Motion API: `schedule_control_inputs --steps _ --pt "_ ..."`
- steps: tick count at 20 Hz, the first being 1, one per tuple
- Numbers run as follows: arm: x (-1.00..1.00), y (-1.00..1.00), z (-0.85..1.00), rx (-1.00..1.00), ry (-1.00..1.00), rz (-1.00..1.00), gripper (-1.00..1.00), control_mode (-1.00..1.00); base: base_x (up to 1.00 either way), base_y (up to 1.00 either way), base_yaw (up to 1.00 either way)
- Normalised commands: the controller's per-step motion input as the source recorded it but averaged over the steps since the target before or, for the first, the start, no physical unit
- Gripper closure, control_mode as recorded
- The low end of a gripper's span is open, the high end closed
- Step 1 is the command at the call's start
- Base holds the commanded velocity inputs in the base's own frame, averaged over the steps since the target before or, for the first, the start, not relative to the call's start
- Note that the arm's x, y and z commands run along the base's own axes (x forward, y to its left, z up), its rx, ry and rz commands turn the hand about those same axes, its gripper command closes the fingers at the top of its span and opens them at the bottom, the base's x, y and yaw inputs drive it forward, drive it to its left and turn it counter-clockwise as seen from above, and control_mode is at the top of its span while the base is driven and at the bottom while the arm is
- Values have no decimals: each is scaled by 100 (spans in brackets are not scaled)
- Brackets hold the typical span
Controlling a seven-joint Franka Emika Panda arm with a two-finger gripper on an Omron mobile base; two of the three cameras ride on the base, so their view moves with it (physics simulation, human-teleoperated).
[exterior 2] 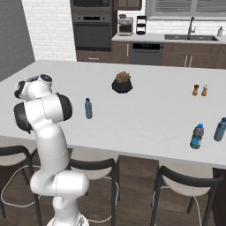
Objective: Move the plastic bottles in the middle to the plastics group, and the glass bottles in the middle to the glass group.
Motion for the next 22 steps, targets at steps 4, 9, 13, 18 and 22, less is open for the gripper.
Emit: schedule_control_inputs --steps 4,9,13,18,22 --pt "0 0 0 0 0 0 -100 -100 0 0 0" --pt "0 0 0 0 0 0 -100 -100 0 0 0" --pt "0 0 2 0 0 0 -100 -100 0 0 0" --pt "0 0 14 0 0 0 -100 -100 0 0 0" --pt "0 -16 38 0 2 -1 -100 -100 0 0 0"
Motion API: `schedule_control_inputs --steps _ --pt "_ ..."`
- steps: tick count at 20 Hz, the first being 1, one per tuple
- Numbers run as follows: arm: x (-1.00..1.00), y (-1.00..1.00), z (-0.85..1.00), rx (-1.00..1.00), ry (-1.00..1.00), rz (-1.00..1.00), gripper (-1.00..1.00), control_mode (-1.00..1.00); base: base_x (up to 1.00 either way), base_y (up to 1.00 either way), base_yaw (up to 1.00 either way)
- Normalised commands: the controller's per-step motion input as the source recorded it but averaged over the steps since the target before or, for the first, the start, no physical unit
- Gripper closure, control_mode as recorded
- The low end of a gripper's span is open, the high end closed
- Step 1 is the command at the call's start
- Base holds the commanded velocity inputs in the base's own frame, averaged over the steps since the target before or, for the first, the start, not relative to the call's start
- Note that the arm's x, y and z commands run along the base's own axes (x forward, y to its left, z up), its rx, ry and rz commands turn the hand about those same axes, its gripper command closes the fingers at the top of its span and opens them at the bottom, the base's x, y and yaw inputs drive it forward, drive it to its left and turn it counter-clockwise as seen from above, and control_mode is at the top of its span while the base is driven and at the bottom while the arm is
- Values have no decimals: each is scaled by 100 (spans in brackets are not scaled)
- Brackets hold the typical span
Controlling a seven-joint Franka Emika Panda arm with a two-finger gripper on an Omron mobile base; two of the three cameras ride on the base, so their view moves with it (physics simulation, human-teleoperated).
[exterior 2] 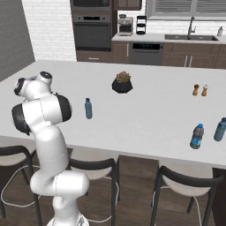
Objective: Move the plastic bottles in the middle to the plastics group, and the glass bottles in the middle to the glass group.
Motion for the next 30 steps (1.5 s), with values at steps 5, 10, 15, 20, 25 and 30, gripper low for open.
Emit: schedule_control_inputs --steps 5,10,15,20,25,30 --pt "-8 -58 47 0 13 -7 -100 -100 0 0 0" --pt "-5 -80 23 -1 15 -12 -100 -100 0 0 0" --pt "4 -82 2 -13 12 -12 -100 -100 0 0 0" --pt "8 -75 1 -19 9 -12 -100 -100 0 0 0" --pt "0 -84 0 -20 2 -16 -100 -100 0 0 0" --pt "10 -81 0 -20 1 -20 -100 -100 0 0 0"
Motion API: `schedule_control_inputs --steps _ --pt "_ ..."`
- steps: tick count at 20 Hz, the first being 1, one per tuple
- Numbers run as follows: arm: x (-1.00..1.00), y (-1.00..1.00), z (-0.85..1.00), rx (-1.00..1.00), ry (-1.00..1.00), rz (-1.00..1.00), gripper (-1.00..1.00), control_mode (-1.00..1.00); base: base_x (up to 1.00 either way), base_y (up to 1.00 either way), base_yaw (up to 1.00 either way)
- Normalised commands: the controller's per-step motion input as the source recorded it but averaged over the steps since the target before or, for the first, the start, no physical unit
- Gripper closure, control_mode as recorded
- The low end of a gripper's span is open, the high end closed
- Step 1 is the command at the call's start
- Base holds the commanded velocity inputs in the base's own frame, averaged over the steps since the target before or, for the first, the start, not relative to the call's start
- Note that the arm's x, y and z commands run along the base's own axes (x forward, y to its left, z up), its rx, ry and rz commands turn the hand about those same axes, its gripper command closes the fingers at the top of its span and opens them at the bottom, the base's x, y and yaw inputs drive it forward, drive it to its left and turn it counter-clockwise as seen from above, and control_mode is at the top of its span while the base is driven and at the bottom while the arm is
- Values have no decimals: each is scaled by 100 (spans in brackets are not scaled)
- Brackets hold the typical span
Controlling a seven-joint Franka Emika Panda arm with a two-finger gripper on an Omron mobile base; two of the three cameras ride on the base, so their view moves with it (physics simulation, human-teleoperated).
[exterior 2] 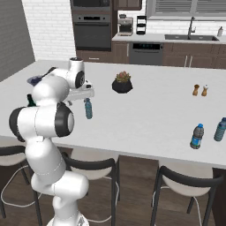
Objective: Move the plastic bottles in the middle to the plastics group, and the glass bottles in the middle to the glass group.
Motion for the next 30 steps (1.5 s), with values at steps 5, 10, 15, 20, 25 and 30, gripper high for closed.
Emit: schedule_control_inputs --steps 5,10,15,20,25,30 --pt "16 -25 -9 -8 0 -24 -100 -100 0 0 0" --pt "55 7 -18 1 -1 -12 -100 -100 0 0 0" --pt "73 0 -30 5 -2 -14 -100 -100 0 0 0" --pt "34 1 -21 2 0 -9 -100 -100 0 0 0" --pt "17 15 -20 1 -5 -5 -100 -100 0 0 0" --pt "2 5 -23 4 -17 -3 -100 -100 0 0 0"
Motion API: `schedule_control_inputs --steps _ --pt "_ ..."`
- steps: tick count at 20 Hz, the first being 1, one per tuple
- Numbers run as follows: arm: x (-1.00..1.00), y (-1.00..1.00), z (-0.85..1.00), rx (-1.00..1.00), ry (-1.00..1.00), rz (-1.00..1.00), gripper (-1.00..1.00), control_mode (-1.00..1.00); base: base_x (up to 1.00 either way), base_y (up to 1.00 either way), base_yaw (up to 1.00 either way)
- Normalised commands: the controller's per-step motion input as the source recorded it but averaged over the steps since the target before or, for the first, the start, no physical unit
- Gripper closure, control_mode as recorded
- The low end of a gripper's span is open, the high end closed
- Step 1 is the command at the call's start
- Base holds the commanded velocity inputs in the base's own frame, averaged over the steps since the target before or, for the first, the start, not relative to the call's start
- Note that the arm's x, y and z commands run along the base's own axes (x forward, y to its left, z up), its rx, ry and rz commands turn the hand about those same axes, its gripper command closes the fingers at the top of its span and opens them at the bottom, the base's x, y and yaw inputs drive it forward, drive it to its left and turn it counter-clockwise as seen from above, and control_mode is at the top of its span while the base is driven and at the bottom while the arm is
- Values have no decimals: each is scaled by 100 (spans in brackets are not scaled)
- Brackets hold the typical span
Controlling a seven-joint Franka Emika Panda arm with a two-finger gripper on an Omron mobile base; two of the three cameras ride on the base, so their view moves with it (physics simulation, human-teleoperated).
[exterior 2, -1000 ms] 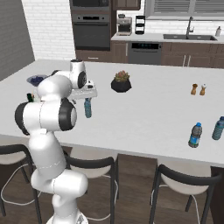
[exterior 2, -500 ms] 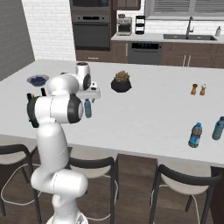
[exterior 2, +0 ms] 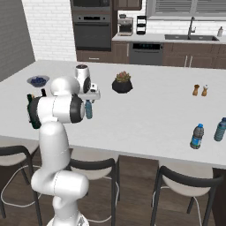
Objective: Move the plastic bottles in the middle to the plastics group, and the glass bottles in the middle to the glass group.
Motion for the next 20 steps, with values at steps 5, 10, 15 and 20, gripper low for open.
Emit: schedule_control_inputs --steps 5,10,15,20 --pt "29 0 -24 0 -15 -2 -100 -100 0 0 0" --pt "17 0 -15 0 -4 0 -100 -100 0 0 0" --pt "0 0 0 0 0 0 -100 -100 0 0 0" --pt "13 0 0 0 0 0 -100 -100 0 0 0"
